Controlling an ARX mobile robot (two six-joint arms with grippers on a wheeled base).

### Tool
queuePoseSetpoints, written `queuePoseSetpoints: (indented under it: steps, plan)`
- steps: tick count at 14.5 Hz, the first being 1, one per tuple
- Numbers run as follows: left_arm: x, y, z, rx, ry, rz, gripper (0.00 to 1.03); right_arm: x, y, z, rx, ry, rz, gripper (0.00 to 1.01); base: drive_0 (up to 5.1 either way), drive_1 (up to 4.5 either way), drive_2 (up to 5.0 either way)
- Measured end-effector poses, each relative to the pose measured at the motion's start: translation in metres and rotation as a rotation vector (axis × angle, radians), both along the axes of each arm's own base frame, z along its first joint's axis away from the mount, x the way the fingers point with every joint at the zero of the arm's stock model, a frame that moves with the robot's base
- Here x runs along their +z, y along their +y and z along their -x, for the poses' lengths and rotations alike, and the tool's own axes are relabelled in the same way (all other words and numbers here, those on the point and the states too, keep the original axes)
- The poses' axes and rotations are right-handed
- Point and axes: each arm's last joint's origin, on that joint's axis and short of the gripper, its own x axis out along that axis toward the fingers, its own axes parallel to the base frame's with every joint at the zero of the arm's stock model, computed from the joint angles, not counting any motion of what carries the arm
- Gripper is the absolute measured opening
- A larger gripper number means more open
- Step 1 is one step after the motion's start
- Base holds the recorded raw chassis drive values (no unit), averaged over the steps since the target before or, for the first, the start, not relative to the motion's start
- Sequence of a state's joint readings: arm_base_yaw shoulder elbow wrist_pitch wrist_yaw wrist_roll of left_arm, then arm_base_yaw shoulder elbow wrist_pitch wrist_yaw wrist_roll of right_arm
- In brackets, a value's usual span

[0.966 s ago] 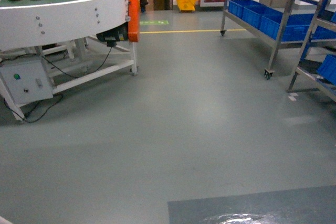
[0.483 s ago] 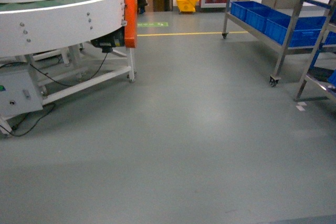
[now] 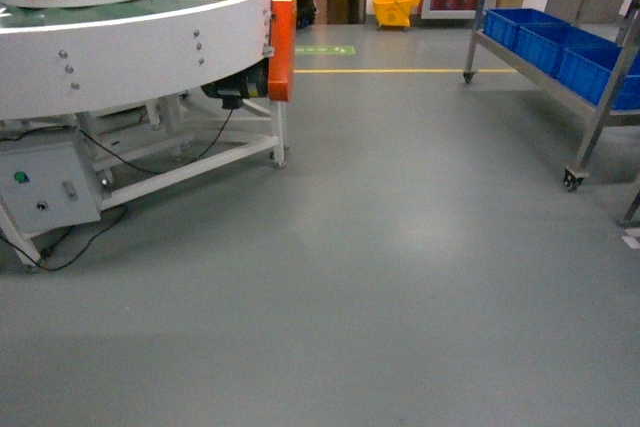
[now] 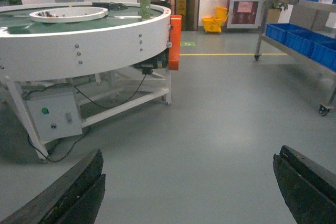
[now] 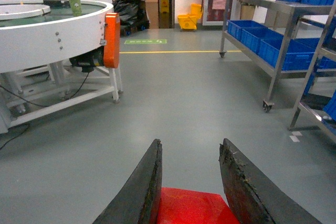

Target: Pick red block from blue box to shelf

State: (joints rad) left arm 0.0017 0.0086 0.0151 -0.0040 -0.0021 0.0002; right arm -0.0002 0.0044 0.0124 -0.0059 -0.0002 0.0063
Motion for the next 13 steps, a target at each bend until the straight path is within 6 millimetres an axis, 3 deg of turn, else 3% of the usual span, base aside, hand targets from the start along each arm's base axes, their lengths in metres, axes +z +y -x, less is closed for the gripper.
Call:
queuePoseSetpoints:
  steps: [13]
  plan:
    - [0.0,-0.0002,0.0,-0.003,0.0,0.0,0.98,0.0,0.0,0.0,0.0,0.0,0.0,0.28,0.0,4.11,-4.1]
